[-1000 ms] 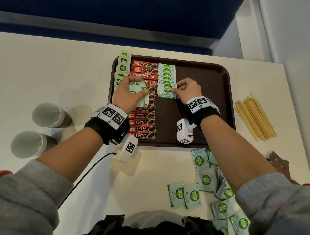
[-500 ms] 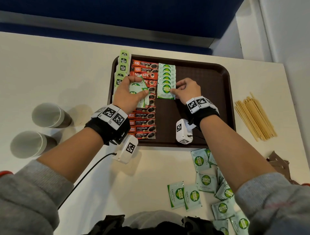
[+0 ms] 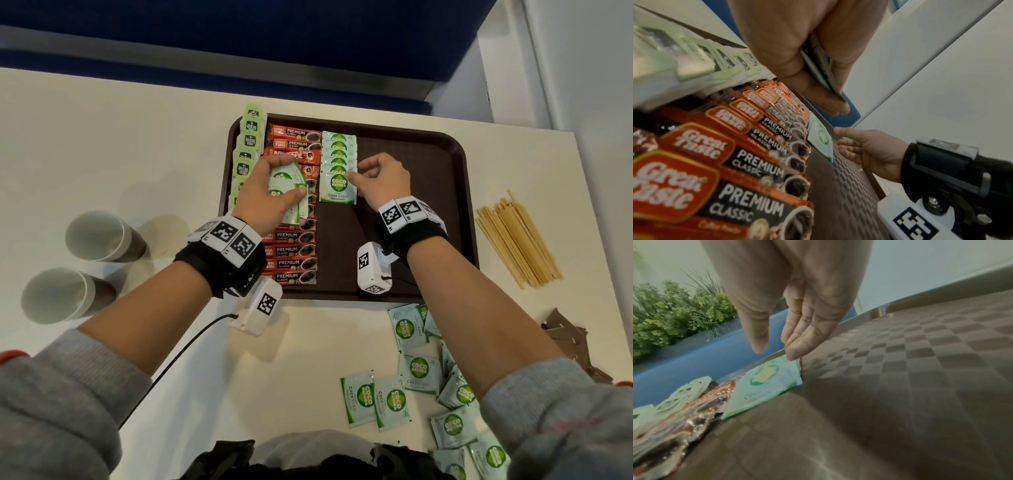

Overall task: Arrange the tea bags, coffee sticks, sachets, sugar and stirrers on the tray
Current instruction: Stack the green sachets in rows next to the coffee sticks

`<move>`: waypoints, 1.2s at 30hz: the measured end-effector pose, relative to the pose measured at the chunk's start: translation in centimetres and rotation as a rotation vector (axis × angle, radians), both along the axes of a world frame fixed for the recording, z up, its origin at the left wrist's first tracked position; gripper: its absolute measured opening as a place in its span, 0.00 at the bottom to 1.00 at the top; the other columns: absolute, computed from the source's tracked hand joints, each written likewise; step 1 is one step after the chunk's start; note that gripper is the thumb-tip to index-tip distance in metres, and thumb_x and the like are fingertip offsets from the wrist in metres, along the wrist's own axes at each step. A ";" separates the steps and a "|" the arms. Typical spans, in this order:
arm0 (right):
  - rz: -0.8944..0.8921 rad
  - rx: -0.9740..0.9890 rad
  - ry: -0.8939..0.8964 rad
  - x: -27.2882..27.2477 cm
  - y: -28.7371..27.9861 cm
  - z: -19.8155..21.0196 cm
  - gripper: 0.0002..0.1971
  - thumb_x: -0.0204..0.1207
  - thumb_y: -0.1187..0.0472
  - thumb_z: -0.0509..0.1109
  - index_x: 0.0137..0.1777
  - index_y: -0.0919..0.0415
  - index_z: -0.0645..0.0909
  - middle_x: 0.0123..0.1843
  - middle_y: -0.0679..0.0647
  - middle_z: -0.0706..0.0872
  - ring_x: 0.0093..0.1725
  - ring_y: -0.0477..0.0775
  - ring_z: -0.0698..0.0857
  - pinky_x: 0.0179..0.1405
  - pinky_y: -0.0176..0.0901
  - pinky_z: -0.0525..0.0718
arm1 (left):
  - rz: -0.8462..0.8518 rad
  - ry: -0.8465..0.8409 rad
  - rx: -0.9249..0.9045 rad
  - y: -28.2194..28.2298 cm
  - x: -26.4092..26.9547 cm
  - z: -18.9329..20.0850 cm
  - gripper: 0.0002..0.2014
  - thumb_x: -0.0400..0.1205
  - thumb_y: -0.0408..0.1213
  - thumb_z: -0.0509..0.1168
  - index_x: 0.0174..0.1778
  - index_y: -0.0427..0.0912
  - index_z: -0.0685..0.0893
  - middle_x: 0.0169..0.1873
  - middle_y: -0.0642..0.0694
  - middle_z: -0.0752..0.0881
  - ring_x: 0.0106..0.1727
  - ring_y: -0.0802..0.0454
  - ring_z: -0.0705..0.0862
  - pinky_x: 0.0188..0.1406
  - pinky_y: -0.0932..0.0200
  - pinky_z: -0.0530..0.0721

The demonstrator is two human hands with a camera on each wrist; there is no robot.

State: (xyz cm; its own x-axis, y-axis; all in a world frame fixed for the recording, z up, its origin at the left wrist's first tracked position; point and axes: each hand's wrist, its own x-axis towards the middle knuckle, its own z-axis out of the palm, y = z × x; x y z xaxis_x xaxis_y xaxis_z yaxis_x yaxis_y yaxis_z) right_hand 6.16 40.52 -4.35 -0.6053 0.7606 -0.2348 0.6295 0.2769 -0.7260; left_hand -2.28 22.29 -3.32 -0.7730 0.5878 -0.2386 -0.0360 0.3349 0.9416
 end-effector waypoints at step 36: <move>0.323 -0.327 0.125 0.1 -0.7 3.1 0.03 0.70 0.62 0.77 0.37 0.57 0.86 0.43 0.57 0.88 0.43 0.50 0.84 0.44 0.38 0.81 | 0.019 0.013 -0.039 0.2 0.5 0.4 0.10 0.79 0.34 0.71 0.48 0.50 0.77 0.58 0.49 0.83 0.59 0.50 0.85 0.58 0.45 0.86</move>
State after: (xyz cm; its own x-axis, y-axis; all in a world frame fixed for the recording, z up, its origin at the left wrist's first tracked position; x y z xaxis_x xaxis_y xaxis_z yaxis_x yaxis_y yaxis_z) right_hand 6.30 39.82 -1.23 -0.8376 0.4274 -0.3403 0.4508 0.1885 -0.8725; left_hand -1.82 22.46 -2.95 -0.7872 0.5633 -0.2511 -0.0306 0.3710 0.9281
